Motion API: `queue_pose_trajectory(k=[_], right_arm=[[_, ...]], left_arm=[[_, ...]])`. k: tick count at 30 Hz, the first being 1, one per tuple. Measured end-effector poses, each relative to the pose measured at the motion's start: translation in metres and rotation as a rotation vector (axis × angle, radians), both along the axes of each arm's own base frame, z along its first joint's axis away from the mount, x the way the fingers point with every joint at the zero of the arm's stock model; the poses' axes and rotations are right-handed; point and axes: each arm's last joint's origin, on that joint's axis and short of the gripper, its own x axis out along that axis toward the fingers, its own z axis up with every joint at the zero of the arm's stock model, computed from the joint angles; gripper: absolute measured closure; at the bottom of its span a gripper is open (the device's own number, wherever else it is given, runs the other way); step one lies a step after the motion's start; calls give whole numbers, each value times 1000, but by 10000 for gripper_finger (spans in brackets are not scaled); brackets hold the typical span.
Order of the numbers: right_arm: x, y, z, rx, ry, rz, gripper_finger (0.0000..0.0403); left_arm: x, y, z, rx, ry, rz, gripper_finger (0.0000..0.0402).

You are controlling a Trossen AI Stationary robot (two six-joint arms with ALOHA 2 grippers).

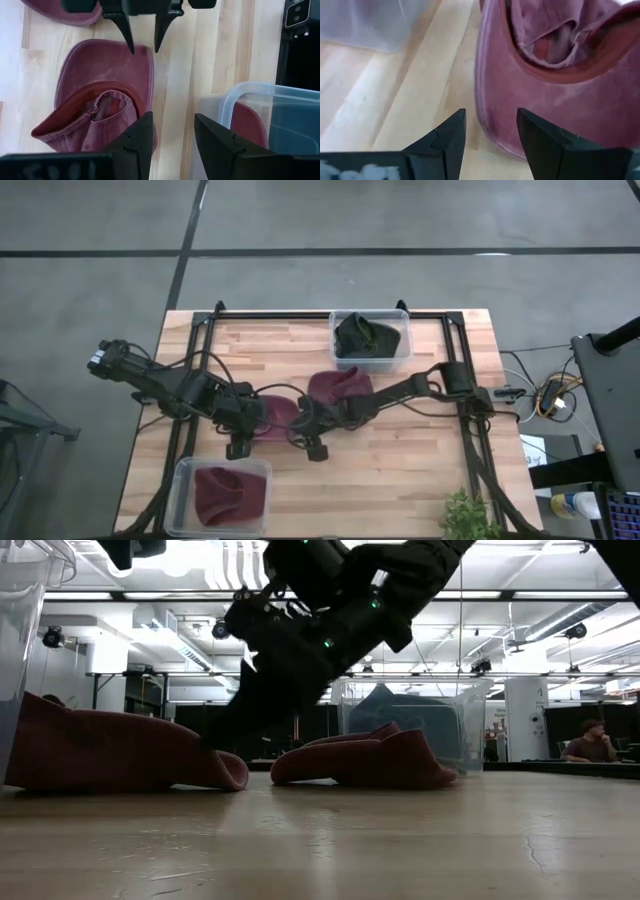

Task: Pick & Place hat
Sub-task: Put the left red cap into the bottom transparent bin

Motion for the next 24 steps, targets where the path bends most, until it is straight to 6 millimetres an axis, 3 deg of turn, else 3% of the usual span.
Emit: queue_pose_trajectory(k=[11,24], right_arm=[[1,5,2,19,-9,-8,243],[0,6,1,42,-1,-30,350]], left_arm=[[0,0,0,3,4,-4,266],[0,0,0,1,4,2,266]])
